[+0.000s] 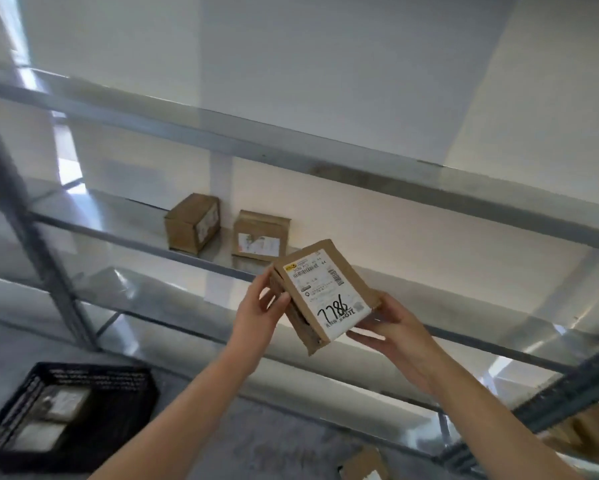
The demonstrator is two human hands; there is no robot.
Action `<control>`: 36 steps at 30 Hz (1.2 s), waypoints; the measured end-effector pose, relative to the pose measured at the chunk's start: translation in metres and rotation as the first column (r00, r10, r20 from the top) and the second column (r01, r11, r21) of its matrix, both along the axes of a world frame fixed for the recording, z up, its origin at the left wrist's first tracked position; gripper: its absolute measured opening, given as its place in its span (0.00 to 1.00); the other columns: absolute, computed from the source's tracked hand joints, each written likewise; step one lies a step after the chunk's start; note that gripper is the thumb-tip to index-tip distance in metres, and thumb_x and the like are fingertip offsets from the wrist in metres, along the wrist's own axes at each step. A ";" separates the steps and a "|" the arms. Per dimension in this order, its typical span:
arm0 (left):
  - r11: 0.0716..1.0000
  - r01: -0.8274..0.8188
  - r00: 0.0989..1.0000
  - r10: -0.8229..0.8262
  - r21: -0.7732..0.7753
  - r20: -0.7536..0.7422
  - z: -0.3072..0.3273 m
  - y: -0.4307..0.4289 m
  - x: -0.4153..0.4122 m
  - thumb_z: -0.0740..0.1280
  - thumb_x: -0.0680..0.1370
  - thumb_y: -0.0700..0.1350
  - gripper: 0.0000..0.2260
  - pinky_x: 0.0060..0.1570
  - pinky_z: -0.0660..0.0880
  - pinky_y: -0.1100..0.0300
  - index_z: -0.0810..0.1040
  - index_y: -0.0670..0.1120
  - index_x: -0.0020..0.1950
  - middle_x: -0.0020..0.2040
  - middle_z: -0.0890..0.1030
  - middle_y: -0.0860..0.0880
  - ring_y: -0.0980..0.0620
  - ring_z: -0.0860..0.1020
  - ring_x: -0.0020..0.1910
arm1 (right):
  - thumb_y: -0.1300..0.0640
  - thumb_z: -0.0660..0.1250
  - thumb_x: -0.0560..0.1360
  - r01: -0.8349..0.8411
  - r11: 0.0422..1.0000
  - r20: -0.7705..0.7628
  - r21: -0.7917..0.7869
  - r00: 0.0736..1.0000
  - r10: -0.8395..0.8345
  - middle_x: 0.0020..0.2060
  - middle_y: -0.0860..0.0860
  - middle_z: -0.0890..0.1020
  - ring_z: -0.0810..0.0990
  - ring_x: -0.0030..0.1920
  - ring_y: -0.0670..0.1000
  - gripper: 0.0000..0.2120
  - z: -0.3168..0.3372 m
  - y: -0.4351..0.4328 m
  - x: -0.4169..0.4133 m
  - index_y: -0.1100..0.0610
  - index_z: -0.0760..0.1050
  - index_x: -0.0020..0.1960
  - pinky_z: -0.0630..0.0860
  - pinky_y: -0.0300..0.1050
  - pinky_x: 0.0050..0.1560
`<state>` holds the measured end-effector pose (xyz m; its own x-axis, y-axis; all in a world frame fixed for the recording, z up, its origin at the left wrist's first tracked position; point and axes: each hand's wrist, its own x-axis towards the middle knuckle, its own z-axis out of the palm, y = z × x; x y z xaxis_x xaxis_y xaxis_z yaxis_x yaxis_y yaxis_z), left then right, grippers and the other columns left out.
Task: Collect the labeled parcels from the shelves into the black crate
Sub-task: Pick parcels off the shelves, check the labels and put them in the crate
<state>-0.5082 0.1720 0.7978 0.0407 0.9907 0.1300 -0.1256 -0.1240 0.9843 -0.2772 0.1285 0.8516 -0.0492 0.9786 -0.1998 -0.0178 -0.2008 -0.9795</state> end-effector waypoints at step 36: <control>0.477 -0.733 0.558 0.829 -0.484 -0.027 -0.094 0.035 -0.299 0.60 0.83 0.41 0.14 0.54 0.80 0.59 0.76 0.59 0.61 0.54 0.84 0.57 0.58 0.82 0.55 | 0.53 0.59 0.83 -0.806 0.492 0.140 -0.329 0.474 0.869 0.51 0.45 0.86 0.83 0.55 0.51 0.15 -0.121 0.239 -0.443 0.34 0.70 0.63 0.80 0.61 0.57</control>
<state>-0.8071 0.2075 0.7033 -0.7541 0.5445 -0.3672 -0.3617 0.1223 0.9242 -0.7202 0.3677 0.7302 -0.7411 0.4305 -0.5153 0.5011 -0.1562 -0.8512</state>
